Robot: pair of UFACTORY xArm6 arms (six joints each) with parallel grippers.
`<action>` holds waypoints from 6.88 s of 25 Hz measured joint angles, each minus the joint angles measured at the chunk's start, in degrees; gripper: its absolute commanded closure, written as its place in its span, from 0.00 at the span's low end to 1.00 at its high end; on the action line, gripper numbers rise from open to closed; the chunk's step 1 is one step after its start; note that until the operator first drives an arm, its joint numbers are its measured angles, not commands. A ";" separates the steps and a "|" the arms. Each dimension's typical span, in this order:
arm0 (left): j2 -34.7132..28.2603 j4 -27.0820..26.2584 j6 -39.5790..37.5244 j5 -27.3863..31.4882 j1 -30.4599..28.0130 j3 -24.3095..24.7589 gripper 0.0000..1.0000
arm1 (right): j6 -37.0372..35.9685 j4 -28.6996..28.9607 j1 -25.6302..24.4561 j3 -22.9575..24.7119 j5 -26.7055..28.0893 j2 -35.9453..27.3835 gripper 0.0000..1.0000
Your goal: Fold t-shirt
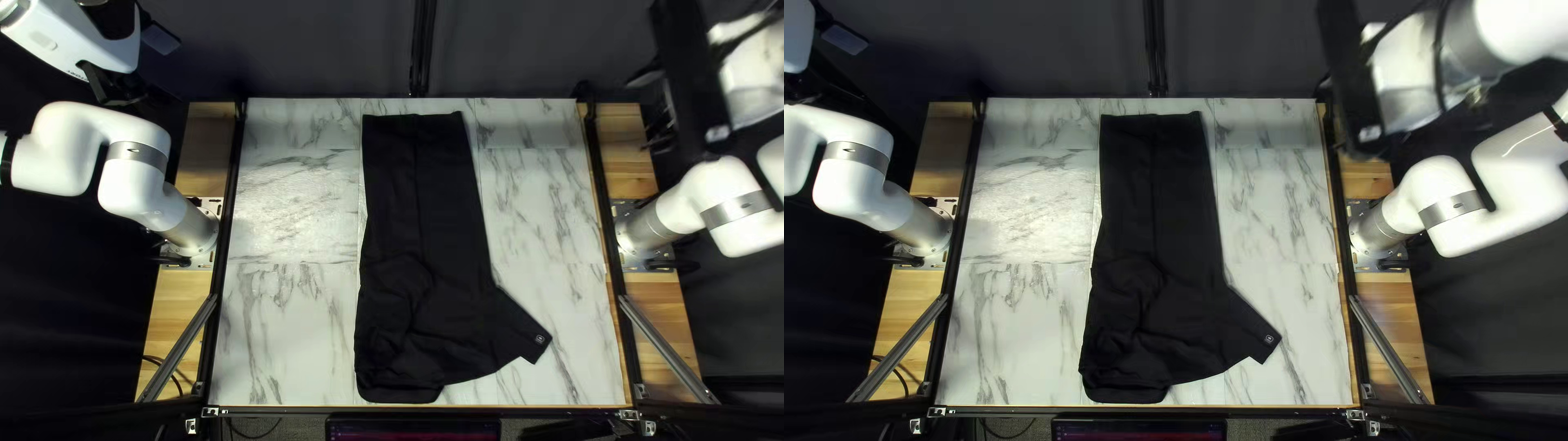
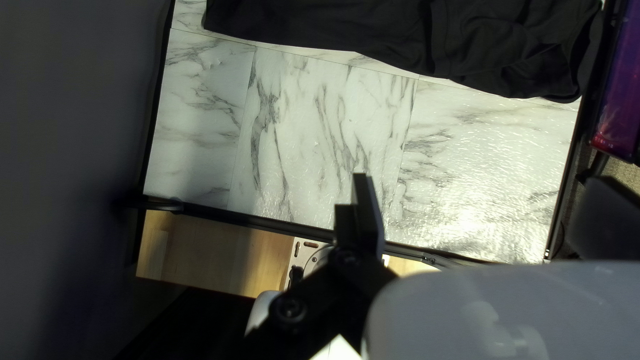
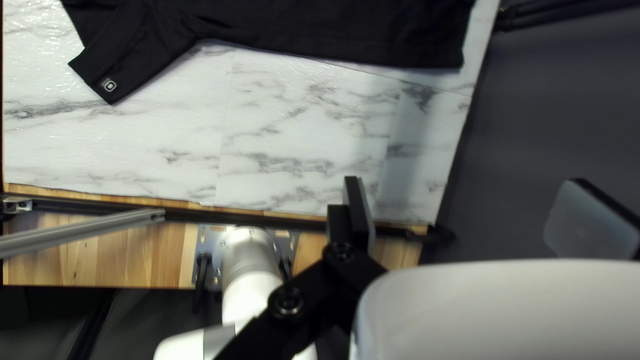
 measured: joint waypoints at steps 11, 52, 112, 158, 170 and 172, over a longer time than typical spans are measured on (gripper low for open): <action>0.00 0.00 0.00 0.00 0.00 0.00 0.00 | 0.00 0.00 0.00 -0.01 0.01 0.00 0.00; 0.00 0.00 0.00 0.00 0.00 0.00 0.00 | 5.03 -3.31 2.97 2.35 -0.97 -3.75 0.00; 59.63 10.02 10.12 -72.23 5.16 12.03 0.00 | 11.86 -5.58 7.68 5.25 -0.49 -6.05 0.00; 74.28 78.25 -20.27 -73.94 13.50 7.13 0.00 | 11.86 -5.58 7.68 5.25 -0.49 -6.05 0.00; 75.49 76.85 -9.35 -79.25 20.58 8.21 0.00 | 11.86 -5.58 7.68 5.25 -0.49 -6.05 0.00; 75.50 76.78 -9.28 -79.13 20.56 8.20 0.00 | 11.86 -5.58 7.68 5.25 -0.49 -6.05 0.00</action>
